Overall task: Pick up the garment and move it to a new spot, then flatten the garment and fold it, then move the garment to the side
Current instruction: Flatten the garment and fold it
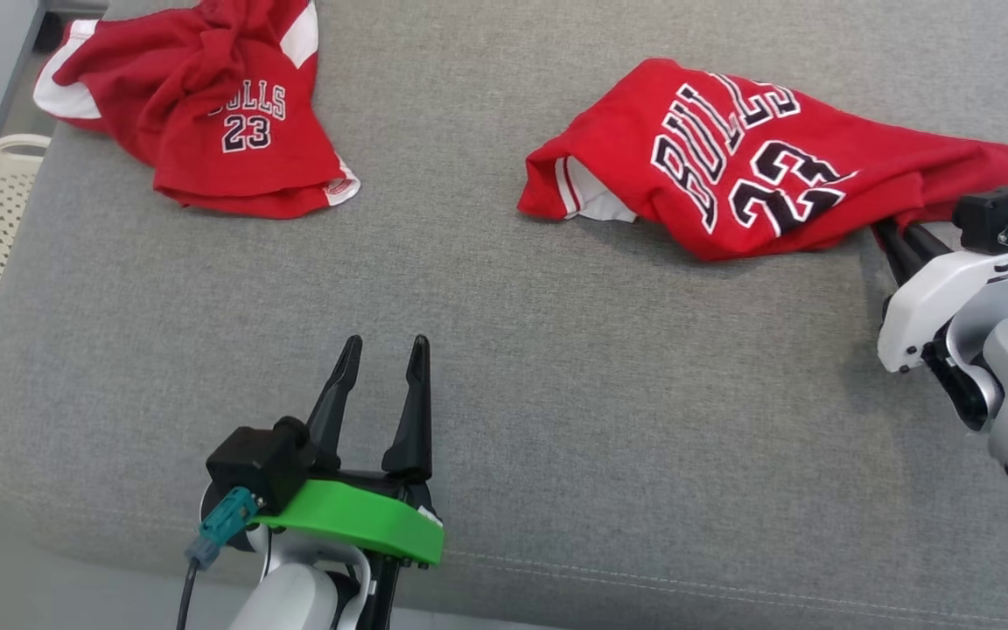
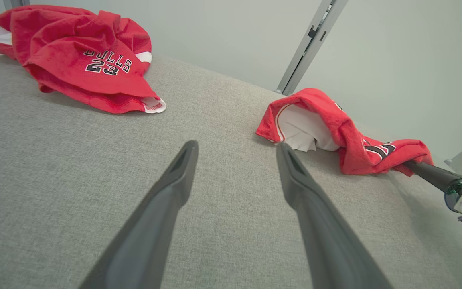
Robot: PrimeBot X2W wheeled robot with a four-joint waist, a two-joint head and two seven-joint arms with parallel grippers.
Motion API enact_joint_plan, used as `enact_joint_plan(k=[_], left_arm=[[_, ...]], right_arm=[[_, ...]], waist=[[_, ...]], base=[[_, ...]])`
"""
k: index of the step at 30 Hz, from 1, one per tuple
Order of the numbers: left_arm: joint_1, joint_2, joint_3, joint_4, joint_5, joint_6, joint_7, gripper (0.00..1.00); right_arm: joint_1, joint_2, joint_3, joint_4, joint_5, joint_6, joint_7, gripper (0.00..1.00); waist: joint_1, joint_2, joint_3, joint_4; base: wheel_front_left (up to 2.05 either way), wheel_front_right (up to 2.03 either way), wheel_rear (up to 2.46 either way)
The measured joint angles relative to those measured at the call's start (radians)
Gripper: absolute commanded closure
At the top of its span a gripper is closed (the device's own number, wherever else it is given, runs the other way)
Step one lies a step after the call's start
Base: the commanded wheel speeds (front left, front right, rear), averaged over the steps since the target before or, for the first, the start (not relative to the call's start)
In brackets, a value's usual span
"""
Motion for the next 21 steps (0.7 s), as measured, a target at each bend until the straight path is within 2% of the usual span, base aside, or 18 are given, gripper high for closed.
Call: enact_joint_plan(k=[6,11,12,18,21], left_arm=[[0.013,0.001,0.003,0.000,-0.008,0.005,-0.002,0.00],[0.031,0.004,0.011,-0.002,-0.017,0.013,-0.005,0.00],[0.031,0.004,0.011,-0.002,-0.017,0.013,-0.005,0.00],[0.047,0.009,0.016,-0.012,-0.025,0.017,-0.006,0.00],[0.046,0.008,0.010,-0.014,-0.025,0.017,-0.005,0.00]], right_arm=[[0.019,-0.136,0.062,-0.258,0.098,0.000,0.141,1.00],[0.082,-0.290,0.072,-0.514,0.197,0.000,0.322,1.00],[0.082,-0.290,0.072,-0.514,0.197,0.000,0.322,1.00],[0.186,-0.492,0.038,-0.726,0.253,0.000,0.551,1.00],[0.234,-0.539,0.016,-0.741,0.253,0.000,0.629,1.00]], waist=[[0.0000,0.0000,-0.035,-0.057],[0.0000,0.0000,-0.072,-0.103],[0.0000,0.0000,-0.072,-0.103],[0.0000,0.0000,-0.112,-0.148],[0.0000,0.0000,-0.119,-0.156]], base=[[0.00,0.00,0.00],[0.00,0.00,0.00],[0.00,0.00,0.00],[0.00,0.00,0.00],[0.00,0.00,0.00]])
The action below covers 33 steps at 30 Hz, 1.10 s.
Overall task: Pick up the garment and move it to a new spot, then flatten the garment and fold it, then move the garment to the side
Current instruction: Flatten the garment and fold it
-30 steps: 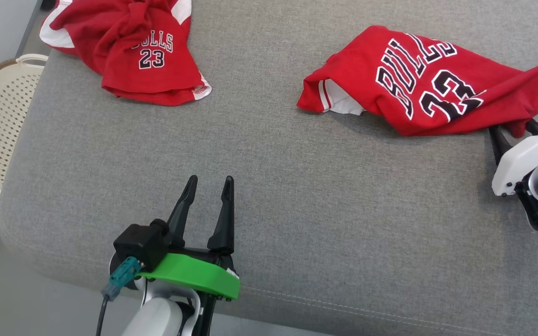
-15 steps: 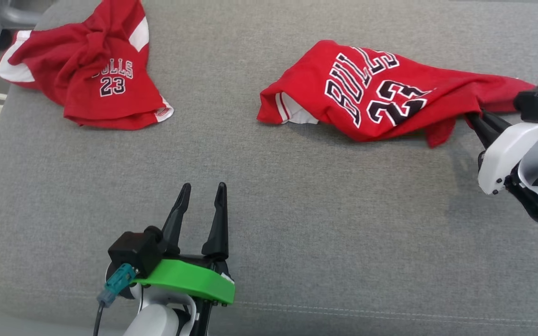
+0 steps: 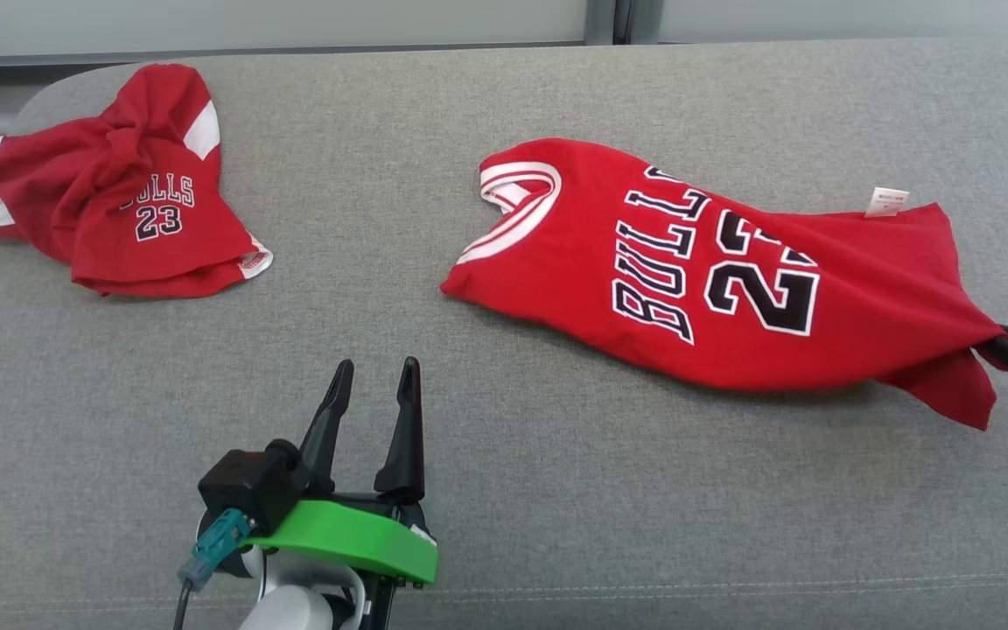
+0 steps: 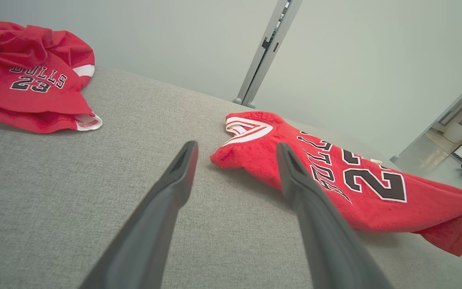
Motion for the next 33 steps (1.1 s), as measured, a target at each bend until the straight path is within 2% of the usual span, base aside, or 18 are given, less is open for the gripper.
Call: enact_joint_plan(k=[6,10,14,20,22,23,28,33], left_arm=[[-0.005,-0.002,-0.010,0.008,0.000,-0.005,0.003,0.00],[-0.012,0.001,-0.010,0.012,0.000,-0.005,0.006,0.00],[-0.012,0.011,-0.009,0.016,-0.001,-0.004,0.011,0.00],[-0.012,0.016,-0.019,0.027,-0.003,-0.005,0.028,0.00],[-0.017,0.015,-0.024,0.035,-0.008,-0.008,0.035,0.00],[-0.019,0.014,-0.024,0.042,-0.013,-0.012,0.037,0.00],[-0.035,-0.002,-0.026,0.109,-0.049,-0.033,0.059,0.00],[-0.093,-0.016,-0.014,0.212,-0.075,-0.056,0.072,0.00]], right_arm=[[0.093,0.090,-0.024,0.141,-0.044,0.000,0.019,1.00],[0.114,0.161,-0.024,0.246,-0.103,0.000,-0.017,1.00],[0.114,0.199,-0.030,0.311,-0.149,0.000,-0.054,1.00],[0.094,0.222,-0.042,0.374,-0.229,0.000,-0.096,1.00],[0.086,0.247,-0.065,0.401,-0.252,0.000,-0.131,0.52],[0.083,0.261,-0.080,0.417,-0.262,0.000,-0.154,0.00],[0.082,0.314,-0.118,0.459,-0.290,0.000,-0.225,0.00],[0.089,0.317,-0.171,0.433,-0.290,0.000,-0.281,0.00]], waist=[[0.0000,0.0000,0.013,0.022],[0.0000,0.0000,0.022,0.037],[0.0000,0.0000,0.021,0.027],[0.0000,0.0000,0.010,-0.017],[0.0000,0.0000,0.008,-0.035],[0.0000,0.0000,0.007,-0.044],[0.0000,0.0000,0.004,-0.092],[0.0000,0.0000,0.001,-0.142]], base=[[0.00,0.00,0.00],[0.00,0.00,0.00],[0.00,0.00,0.00],[0.00,0.00,0.00],[0.00,0.00,0.00],[0.00,0.00,0.00],[0.00,0.00,0.00],[0.00,0.00,0.00]])
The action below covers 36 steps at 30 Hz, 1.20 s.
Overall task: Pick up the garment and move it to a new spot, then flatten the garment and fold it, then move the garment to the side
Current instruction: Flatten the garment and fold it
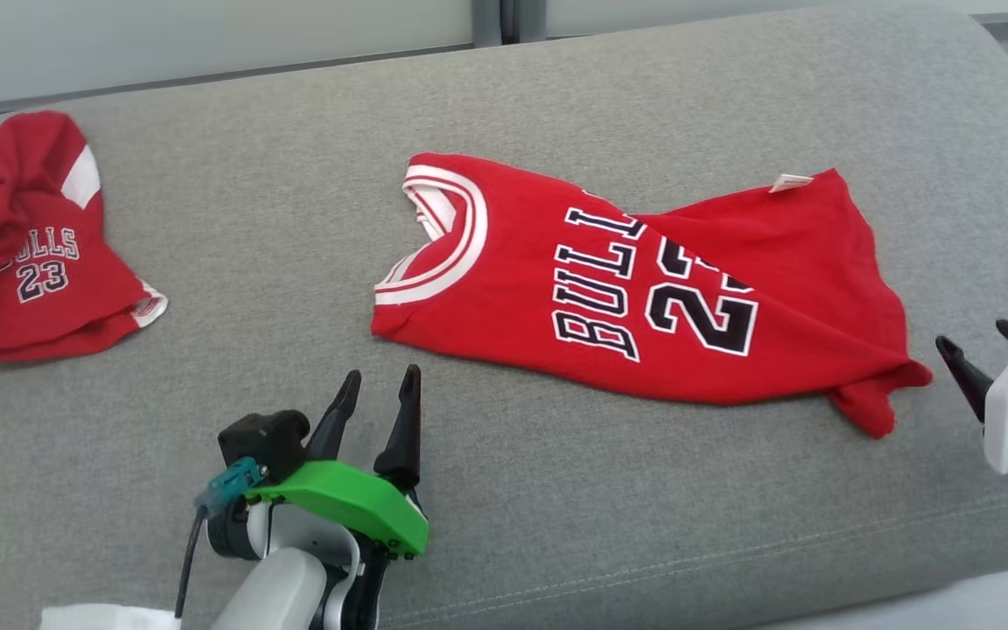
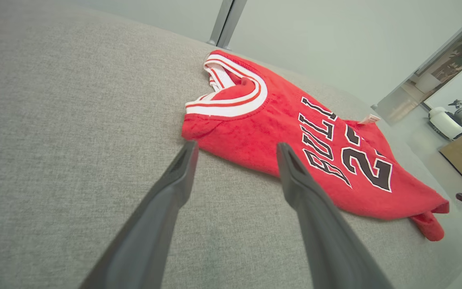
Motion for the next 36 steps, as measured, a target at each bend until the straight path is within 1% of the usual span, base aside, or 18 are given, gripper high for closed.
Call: enact_joint_plan(k=[3,5,9,14,16,18,24,25,26,27,28,29,32,34,36], left_arm=[[-0.047,-0.015,0.015,0.074,-0.025,-0.012,0.006,0.00],[-0.083,-0.021,0.035,0.132,-0.049,-0.016,0.008,0.00],[-0.155,-0.017,0.073,0.263,-0.059,-0.015,0.002,0.00],[-0.219,-0.008,0.121,0.402,-0.094,-0.017,-0.018,0.00],[-0.248,-0.007,0.146,0.466,-0.120,-0.035,-0.027,0.00],[-0.264,-0.013,0.162,0.505,-0.137,-0.041,-0.028,0.00],[-0.318,-0.024,0.174,0.587,-0.153,-0.077,-0.061,0.00],[-0.326,-0.026,0.174,0.594,-0.153,-0.082,-0.068,0.03],[-0.334,-0.029,0.173,0.601,-0.152,-0.090,-0.074,0.39],[-0.341,-0.033,0.169,0.606,-0.147,-0.096,-0.080,0.62],[-0.345,-0.037,0.165,0.607,-0.137,-0.100,-0.084,0.97],[-0.350,-0.040,0.160,0.608,-0.124,-0.103,-0.089,1.00],[-0.369,-0.044,0.159,0.599,-0.101,-0.105,-0.097,1.00],[-0.379,-0.033,0.163,0.579,-0.071,-0.090,-0.099,1.00],[-0.387,-0.009,0.177,0.537,-0.025,-0.059,-0.102,1.00]], right_arm=[[0.000,0.001,-0.052,-0.049,0.000,0.000,-0.044,0.00],[0.002,0.017,-0.082,-0.093,-0.003,0.000,-0.072,0.00],[0.024,0.057,-0.117,-0.183,-0.031,0.000,-0.102,0.00],[0.065,0.092,-0.155,-0.277,-0.071,0.000,-0.102,0.00],[0.090,0.104,-0.188,-0.316,-0.092,0.000,-0.102,0.00],[0.109,0.113,-0.205,-0.338,-0.103,0.000,-0.100,0.00],[0.155,0.147,-0.261,-0.398,-0.136,0.000,-0.083,0.00],[0.163,0.150,-0.267,-0.406,-0.142,0.000,-0.082,0.00],[0.169,0.153,-0.275,-0.409,-0.146,0.000,-0.081,0.00],[0.176,0.157,-0.286,-0.413,-0.150,0.000,-0.079,0.00],[0.182,0.162,-0.296,-0.417,-0.152,0.000,-0.078,0.00],[0.189,0.168,-0.304,-0.422,-0.156,0.000,-0.078,0.00],[0.211,0.179,-0.328,-0.430,-0.167,0.000,-0.074,0.00],[0.223,0.183,-0.341,-0.436,-0.174,0.000,-0.074,0.00],[0.232,0.189,-0.352,-0.442,-0.179,0.000,-0.074,0.00]], waist=[[0.0000,0.0000,0.001,-0.032],[0.0000,0.0000,0.003,-0.054],[0.0000,0.0000,0.012,-0.102],[0.0000,0.0000,0.034,-0.159],[0.0000,0.0000,0.051,-0.186],[0.0000,0.0000,0.062,-0.201],[0.0000,-0.0001,0.083,-0.231],[0.0000,0.0000,0.085,-0.234],[0.0000,-0.0001,0.086,-0.236],[0.0000,0.0000,0.085,-0.236],[0.0000,-0.0001,0.084,-0.235],[0.0001,0.0000,0.083,-0.234],[0.0000,0.0000,0.078,-0.226],[0.0001,0.0000,0.074,-0.219],[0.0001,-0.0001,0.070,-0.212]], base=[[0.00,0.00,0.00],[0.00,0.00,0.00],[0.00,0.00,0.00],[0.00,0.00,0.00],[0.00,0.00,0.00],[0.00,0.00,0.00],[0.00,0.00,0.00],[0.00,0.00,0.00],[0.00,0.00,0.00],[0.00,0.00,0.00],[0.00,0.00,0.00],[0.00,0.00,0.00],[0.00,0.00,0.00],[0.00,0.00,0.00],[0.00,0.00,0.00]])
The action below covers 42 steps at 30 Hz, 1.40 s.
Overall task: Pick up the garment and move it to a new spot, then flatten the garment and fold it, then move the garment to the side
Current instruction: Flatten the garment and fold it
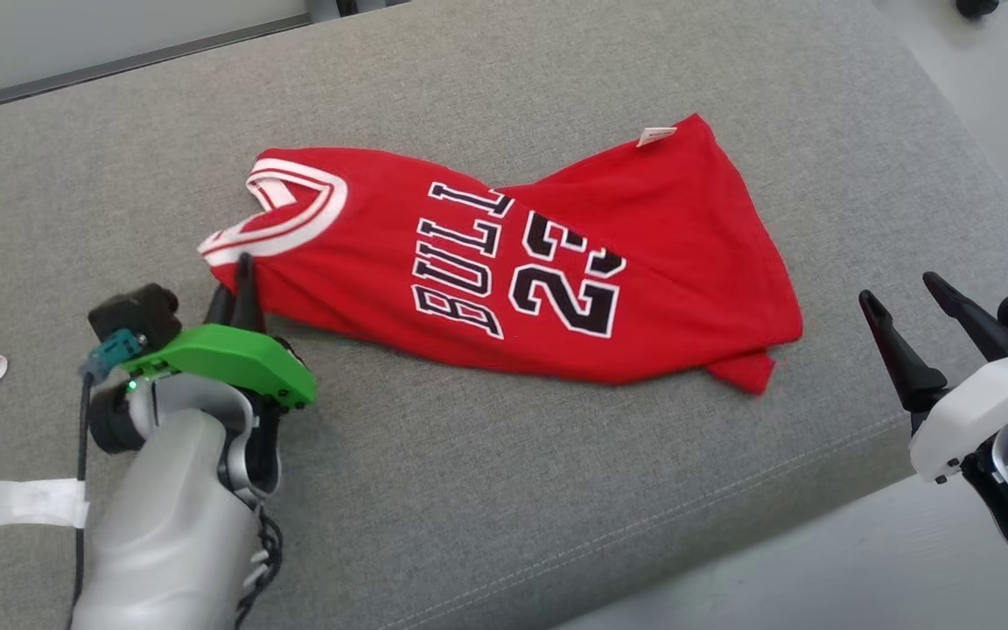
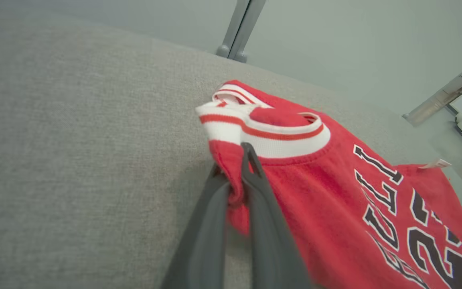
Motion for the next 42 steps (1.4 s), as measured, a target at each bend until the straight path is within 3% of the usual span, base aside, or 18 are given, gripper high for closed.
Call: enact_joint_plan(k=[4,7,10,17,25,30,31,32,33,42], left_arm=[[-0.005,0.053,0.000,-0.118,0.147,0.086,0.000,1.00],[0.000,0.058,-0.046,-0.202,0.244,0.118,-0.001,1.00],[0.011,0.036,-0.090,-0.241,0.268,0.114,-0.001,1.00],[0.042,-0.065,-0.293,-0.300,0.296,0.047,0.084,1.00],[0.043,-0.074,-0.512,-0.222,0.234,0.015,0.128,1.00],[0.044,-0.076,-0.607,-0.182,0.136,0.032,0.135,1.00],[0.044,-0.076,-0.617,-0.173,0.118,0.037,0.125,0.97],[0.044,-0.077,-0.626,-0.163,0.104,0.042,0.115,0.67],[0.042,-0.076,-0.633,-0.154,0.093,0.045,0.108,0.00],[0.018,-0.077,-0.649,-0.168,-0.008,0.077,0.034,0.00]], right_arm=[[0.016,0.017,-0.012,-0.011,-0.008,0.000,0.001,0.00],[0.024,0.022,-0.021,-0.013,-0.016,0.000,0.001,0.00],[0.038,0.029,-0.028,-0.014,-0.017,0.000,0.001,0.00],[0.060,0.056,-0.035,-0.021,-0.020,0.000,0.003,0.00],[0.053,0.089,0.002,-0.007,-0.019,0.000,0.000,0.00],[0.052,0.098,0.007,0.016,-0.019,0.000,-0.019,0.00],[0.052,0.098,0.008,0.020,-0.018,0.000,-0.023,0.00],[0.052,0.098,0.007,0.024,-0.017,0.000,-0.027,0.00],[0.053,0.099,0.004,0.028,-0.017,0.000,-0.028,0.00],[0.079,0.096,-0.027,0.043,-0.016,0.000,-0.035,0.00]], waist=[[0.0000,0.0000,-0.011,0.012],[0.0000,0.0000,-0.019,0.019],[0.0000,0.0000,-0.026,0.022],[0.0000,0.0000,-0.032,0.007],[0.0000,0.0000,-0.018,-0.060],[0.0000,0.0001,-0.002,-0.102],[0.0000,0.0000,0.002,-0.107],[0.0000,0.0000,0.005,-0.111],[0.0000,0.0001,0.009,-0.112],[0.0000,0.0001,-0.012,-0.066]], base=[[0.00,0.00,0.00],[0.00,0.00,0.00],[0.00,0.00,0.00],[0.00,0.00,0.00],[0.00,0.00,0.00],[0.00,0.00,0.00],[0.00,0.00,0.00],[0.00,0.00,0.00],[0.00,0.00,0.00],[0.00,0.00,0.00]])
